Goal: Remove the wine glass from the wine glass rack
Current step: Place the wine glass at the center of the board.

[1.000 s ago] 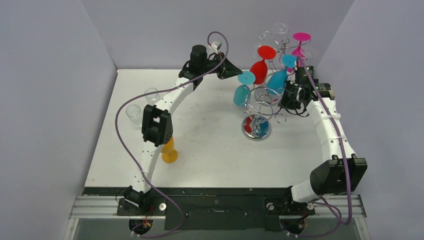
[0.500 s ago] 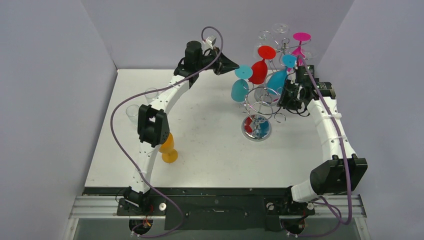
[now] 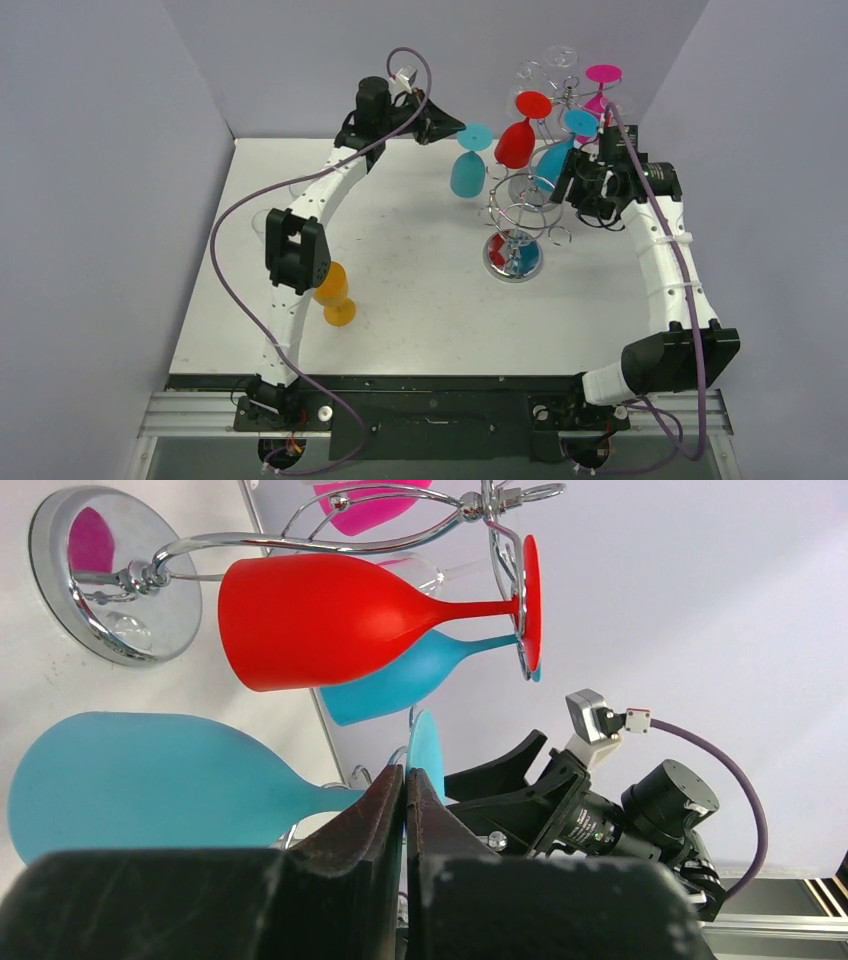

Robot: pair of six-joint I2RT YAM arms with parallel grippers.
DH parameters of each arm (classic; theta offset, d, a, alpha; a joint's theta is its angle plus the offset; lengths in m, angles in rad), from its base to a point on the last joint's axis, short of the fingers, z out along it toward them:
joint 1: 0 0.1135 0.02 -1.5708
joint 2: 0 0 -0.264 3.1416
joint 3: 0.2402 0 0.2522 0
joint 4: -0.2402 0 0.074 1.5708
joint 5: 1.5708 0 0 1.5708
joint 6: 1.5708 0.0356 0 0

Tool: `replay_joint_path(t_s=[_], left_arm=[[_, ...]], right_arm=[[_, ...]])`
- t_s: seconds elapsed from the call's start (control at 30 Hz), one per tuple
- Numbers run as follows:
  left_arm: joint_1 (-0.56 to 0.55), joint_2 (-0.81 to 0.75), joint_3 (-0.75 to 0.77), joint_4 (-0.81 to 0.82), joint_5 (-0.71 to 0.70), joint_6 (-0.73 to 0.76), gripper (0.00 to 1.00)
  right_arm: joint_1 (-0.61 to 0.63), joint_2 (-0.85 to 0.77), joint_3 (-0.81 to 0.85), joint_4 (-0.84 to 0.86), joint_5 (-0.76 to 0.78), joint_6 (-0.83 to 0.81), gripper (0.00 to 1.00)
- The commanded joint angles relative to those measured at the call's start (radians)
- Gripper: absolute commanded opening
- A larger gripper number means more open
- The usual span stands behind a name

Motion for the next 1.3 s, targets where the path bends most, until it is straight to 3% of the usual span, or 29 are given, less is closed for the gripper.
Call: replay_joint_path(t_s=[0.0,0.2,0.33,0.53,0.83,1.03,1.27], left_arm=[[0.016,-0.117,-0.012,0.022,-0.006,0.016,0.0],[0.031,-0.17,-0.038,-0.041,-0.005,0.042,0.0],[0.043,-0.238,-0.109,-0.04,-0.003,0.046,0.0],[0.063,-0.384,-0.303,0.108,0.017,-0.034,0.0],[0.095,-0.607,-0.552,0.236,0.047,-0.102,0.0],[0.102,-0.668,-0.621,0.287,0.067,-0.127,0.0],[0.103,-0.691,-0.669,0.316,0.078,-0.137,0.0]], right_arm=[[-0.01,-0.089,0.082,-0.022,0.073,0.025,0.62],[-0.001,-0.149,0.192,-0.077,0.096,0.055,0.64],[0.08,-0.168,0.275,-0.049,0.079,0.137,0.65],[0.327,-0.114,0.298,0.133,0.096,0.315,0.65],[0.438,0.059,0.315,0.369,-0.003,0.49,0.6],[0.475,0.136,0.314,0.489,-0.06,0.585,0.52],[0.481,0.127,0.208,0.627,-0.123,0.672,0.28]])
